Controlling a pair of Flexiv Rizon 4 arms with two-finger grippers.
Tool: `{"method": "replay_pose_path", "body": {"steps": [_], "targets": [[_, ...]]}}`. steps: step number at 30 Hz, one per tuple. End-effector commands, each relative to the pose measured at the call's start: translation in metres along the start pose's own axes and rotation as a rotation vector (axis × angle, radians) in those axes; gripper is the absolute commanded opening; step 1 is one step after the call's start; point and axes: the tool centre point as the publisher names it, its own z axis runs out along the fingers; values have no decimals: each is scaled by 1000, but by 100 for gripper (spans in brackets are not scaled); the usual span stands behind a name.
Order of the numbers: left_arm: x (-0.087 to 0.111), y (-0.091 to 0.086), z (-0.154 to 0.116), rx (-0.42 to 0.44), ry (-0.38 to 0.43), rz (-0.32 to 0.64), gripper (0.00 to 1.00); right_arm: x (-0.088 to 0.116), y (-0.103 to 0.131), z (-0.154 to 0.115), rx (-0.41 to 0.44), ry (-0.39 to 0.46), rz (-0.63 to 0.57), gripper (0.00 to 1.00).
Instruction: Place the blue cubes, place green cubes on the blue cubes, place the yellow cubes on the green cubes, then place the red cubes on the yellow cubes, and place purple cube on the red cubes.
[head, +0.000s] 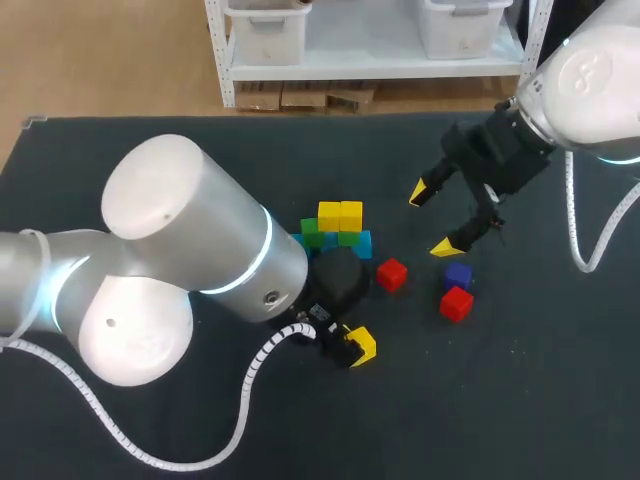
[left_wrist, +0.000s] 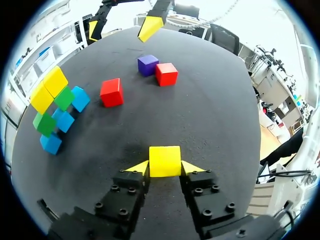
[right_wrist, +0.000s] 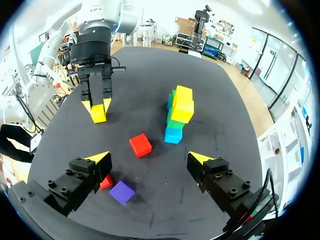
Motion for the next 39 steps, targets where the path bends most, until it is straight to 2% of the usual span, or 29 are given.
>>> {"method": "replay_pose_path", "body": {"steps": [1, 8, 16, 23, 33, 36, 39], "targets": [[0, 5, -5, -12, 5, 13, 0, 0, -1, 0, -1, -2, -1, 100], [7, 23, -34, -4, -40, 137, 0, 0, -1, 0, -1, -2, -1, 100], [24, 44, -80, -16, -40, 235, 0, 0, -1, 0, -1, -2, -1, 100], [32, 74, -117, 38, -71, 454, 0, 0, -1, 0, -1, -2, -1, 100], [46, 121, -155, 132, 51, 585, 0, 0, -1, 0, -1, -2, -1, 100], [46, 133, -164, 176, 64, 587, 0, 0, -1, 0, -1, -2, -1, 100], [43, 143, -168, 184, 78, 569, 0, 0, -1, 0, -1, -2, -1, 100]]}}
